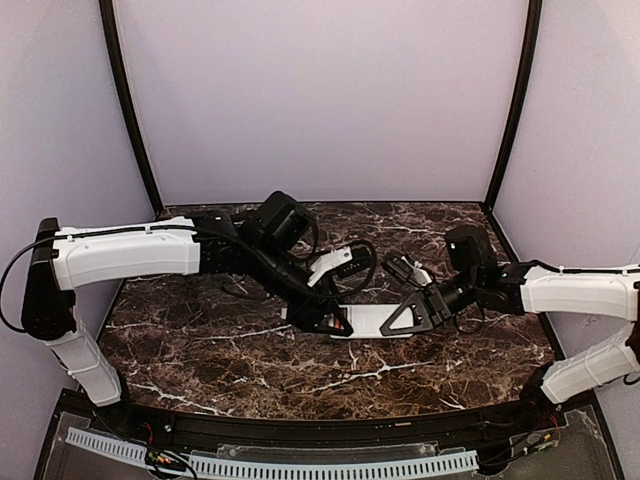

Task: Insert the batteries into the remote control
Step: Load the battery into the battery compartment.

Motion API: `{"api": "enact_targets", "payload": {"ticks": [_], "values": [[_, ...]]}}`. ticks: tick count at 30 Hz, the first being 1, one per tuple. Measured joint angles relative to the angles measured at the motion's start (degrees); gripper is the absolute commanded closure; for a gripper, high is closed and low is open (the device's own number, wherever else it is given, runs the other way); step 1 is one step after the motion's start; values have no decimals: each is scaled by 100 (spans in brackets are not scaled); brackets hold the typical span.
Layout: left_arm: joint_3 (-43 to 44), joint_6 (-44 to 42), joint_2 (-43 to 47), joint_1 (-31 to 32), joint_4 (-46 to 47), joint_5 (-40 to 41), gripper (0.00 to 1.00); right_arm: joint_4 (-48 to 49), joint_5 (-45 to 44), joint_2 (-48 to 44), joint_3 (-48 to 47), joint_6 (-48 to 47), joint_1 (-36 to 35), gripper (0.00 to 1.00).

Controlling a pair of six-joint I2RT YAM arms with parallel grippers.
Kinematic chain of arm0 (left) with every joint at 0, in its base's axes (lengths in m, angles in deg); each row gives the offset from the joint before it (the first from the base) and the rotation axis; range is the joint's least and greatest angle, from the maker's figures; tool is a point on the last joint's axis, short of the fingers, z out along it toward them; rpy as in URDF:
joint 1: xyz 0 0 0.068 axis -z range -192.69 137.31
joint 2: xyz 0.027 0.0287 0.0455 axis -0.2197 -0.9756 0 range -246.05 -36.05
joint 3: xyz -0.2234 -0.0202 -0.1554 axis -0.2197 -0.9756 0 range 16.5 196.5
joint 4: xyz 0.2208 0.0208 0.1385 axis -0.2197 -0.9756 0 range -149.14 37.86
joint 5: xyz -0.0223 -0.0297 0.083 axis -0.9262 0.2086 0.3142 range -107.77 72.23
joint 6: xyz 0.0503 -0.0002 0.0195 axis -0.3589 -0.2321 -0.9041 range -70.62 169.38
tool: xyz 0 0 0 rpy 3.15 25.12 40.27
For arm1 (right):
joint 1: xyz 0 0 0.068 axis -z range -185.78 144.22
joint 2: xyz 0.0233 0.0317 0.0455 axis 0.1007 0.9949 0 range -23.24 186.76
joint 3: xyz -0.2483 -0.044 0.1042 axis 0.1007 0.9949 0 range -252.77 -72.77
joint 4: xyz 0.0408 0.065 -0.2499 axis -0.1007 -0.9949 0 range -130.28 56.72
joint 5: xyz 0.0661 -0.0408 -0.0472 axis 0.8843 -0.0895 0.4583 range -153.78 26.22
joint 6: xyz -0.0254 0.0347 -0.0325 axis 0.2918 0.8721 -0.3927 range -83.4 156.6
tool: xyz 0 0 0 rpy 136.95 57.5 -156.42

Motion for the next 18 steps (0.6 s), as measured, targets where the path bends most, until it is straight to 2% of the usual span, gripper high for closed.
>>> {"api": "enact_targets", "payload": {"ticks": [8, 12, 18], "values": [[0, 385, -59, -85, 59, -308, 97, 28, -44, -101, 11, -24, -2, 100], [0, 1086, -57, -245, 7, -1097, 92, 286, -184, -221, 109, -809, -92, 100], [-9, 1222, -57, -297, 72, -1259, 89, 323, -190, -247, 114, -881, -116, 100]]}}
